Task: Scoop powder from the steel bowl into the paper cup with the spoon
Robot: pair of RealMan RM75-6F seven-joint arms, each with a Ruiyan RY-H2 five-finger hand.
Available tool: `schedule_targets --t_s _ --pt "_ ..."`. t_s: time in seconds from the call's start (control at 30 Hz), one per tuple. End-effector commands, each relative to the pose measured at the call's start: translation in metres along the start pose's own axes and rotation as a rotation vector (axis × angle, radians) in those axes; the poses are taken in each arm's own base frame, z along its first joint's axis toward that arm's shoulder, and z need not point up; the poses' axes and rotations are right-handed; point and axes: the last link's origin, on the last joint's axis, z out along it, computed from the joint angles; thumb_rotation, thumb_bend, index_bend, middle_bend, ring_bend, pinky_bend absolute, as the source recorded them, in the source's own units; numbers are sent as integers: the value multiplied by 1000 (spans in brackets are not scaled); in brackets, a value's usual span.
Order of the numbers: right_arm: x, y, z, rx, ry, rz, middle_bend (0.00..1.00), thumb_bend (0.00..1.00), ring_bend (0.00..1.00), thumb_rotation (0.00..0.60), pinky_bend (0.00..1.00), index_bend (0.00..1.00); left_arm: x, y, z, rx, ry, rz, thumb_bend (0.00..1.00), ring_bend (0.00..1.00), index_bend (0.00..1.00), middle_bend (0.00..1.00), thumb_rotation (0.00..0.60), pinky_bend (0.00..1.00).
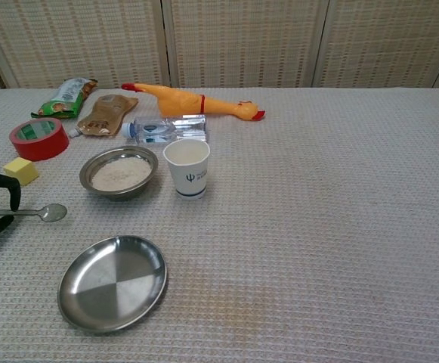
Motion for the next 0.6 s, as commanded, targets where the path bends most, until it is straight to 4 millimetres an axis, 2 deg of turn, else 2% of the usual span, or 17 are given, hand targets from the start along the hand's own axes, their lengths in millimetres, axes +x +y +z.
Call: schedule_targets --t_s 0.03,0.23,0.4,0.6 --pt "1 -3 0 13 30 1 0 114 0 451 0 0 14 0 4 -5 15 34 400 1000 644 1000 600 1000" --pt "3 -6 -5 34 81 4 0 114 0 450 0 0 45 15 20 -33 3 120 396 1000 654 1000 600 1000" --pt "5 -6 -7 33 73 7 0 114 0 450 0 0 77 35 38 -67 -17 173 397 1000 667 1000 600 1000" --pt "4 -6 -9 37 57 1 0 114 0 451 0 0 99 63 56 -99 -20 261 400 1000 665 1000 600 1000"
